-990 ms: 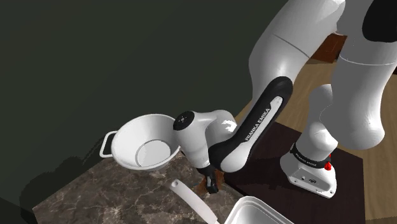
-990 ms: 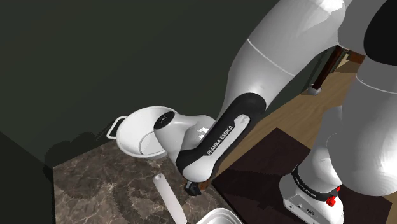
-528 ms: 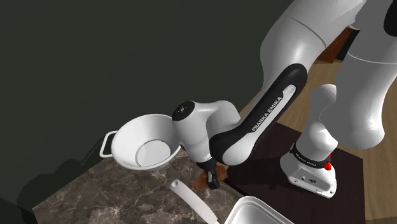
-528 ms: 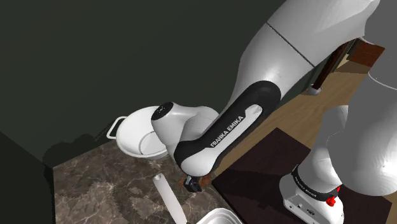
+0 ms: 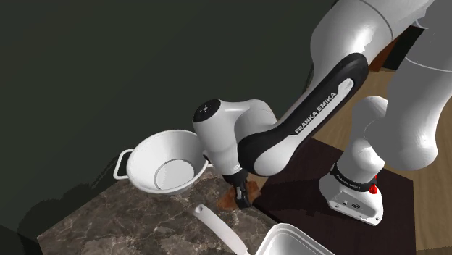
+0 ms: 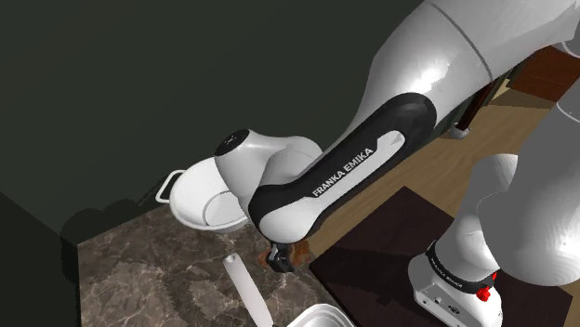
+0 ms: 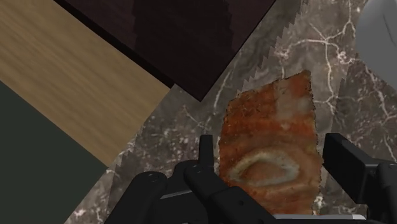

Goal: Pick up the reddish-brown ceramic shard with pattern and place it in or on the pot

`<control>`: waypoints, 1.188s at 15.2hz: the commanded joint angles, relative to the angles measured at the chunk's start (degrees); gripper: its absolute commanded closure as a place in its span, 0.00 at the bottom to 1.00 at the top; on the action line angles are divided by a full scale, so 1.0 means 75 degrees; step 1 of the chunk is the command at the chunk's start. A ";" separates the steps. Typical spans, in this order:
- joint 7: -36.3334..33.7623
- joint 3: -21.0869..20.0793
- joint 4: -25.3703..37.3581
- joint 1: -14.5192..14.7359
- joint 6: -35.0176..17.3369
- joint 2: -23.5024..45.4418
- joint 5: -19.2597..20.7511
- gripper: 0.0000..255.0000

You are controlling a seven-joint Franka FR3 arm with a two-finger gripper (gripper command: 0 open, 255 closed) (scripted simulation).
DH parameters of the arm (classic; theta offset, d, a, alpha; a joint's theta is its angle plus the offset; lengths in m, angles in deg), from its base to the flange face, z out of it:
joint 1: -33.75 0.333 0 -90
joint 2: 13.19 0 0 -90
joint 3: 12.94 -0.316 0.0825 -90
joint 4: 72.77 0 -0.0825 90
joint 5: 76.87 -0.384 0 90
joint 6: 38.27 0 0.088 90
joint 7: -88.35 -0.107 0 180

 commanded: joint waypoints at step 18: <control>0.0415 0.0379 0.2028 -0.0378 0.1687 0.0393 0.0410 1.00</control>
